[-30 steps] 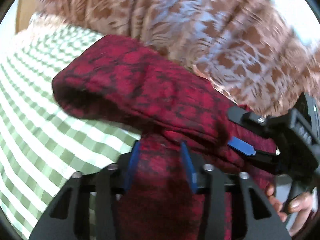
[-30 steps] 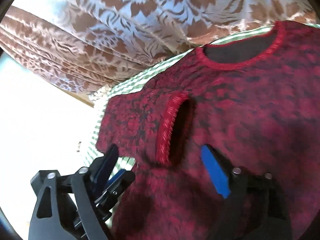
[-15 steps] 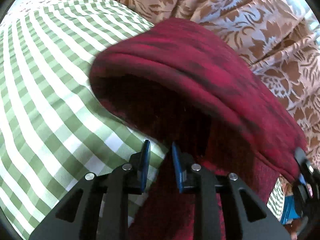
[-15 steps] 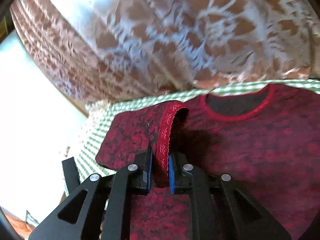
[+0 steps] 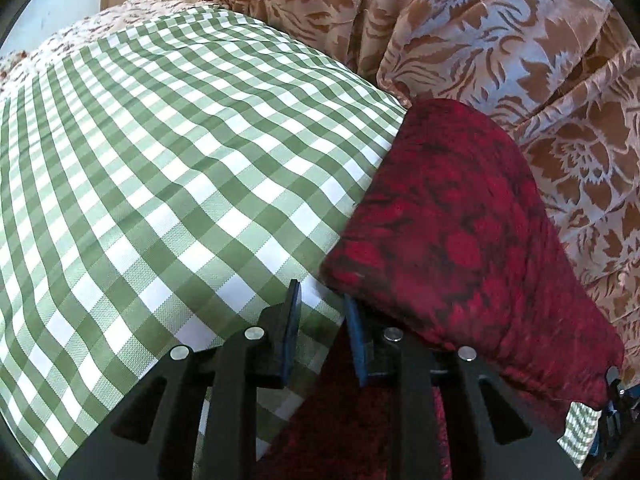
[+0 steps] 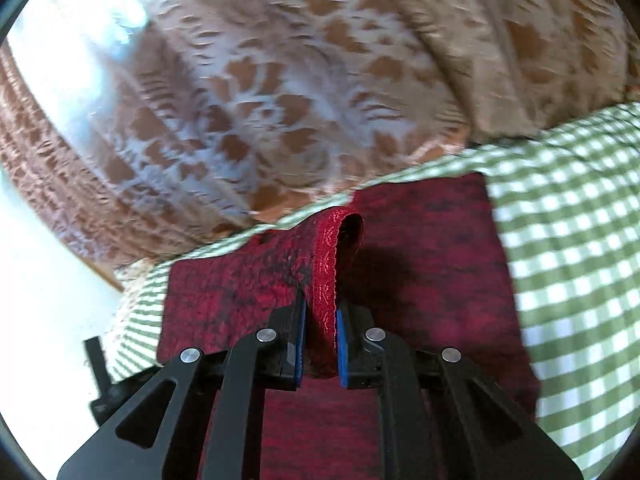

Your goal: Fold small clothes

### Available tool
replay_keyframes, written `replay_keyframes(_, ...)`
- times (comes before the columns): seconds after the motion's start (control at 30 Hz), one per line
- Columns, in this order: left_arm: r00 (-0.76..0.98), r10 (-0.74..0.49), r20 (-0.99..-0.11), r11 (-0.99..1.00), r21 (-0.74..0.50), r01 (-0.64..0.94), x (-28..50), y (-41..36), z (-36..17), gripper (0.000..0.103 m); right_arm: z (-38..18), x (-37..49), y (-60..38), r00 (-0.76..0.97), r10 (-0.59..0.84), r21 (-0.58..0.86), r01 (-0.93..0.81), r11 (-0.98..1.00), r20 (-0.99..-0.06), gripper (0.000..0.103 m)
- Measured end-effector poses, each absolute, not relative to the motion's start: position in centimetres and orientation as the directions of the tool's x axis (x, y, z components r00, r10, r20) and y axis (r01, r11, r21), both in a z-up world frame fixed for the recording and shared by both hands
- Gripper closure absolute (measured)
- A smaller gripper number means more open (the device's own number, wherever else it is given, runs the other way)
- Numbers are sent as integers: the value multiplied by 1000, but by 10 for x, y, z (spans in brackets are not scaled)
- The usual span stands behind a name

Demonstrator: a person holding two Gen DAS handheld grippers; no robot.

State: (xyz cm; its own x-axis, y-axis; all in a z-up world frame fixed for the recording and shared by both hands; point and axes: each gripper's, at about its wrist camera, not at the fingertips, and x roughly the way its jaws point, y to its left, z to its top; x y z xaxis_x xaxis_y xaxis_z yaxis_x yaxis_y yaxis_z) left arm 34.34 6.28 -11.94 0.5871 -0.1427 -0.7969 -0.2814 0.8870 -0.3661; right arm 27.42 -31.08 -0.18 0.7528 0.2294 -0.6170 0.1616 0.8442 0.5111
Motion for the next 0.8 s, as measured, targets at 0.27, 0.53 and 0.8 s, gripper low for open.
replay_keyframes(0.27,581,-138,-802,909,-335,-246,326,68,-114,82,-41,267,-341,701,182,503,284,816,-690,92)
replay_keyframes(0.53,671,-175,-720,928,-348,-131,289,72,-77,82,-43,259,-345,694,164,488,299,820,-701,92)
replay_keyframes(0.8,681,-262,-684,946,-322,40,309,34,-56,80,-44,254,-349,667,84,407,346,845,-741,96)
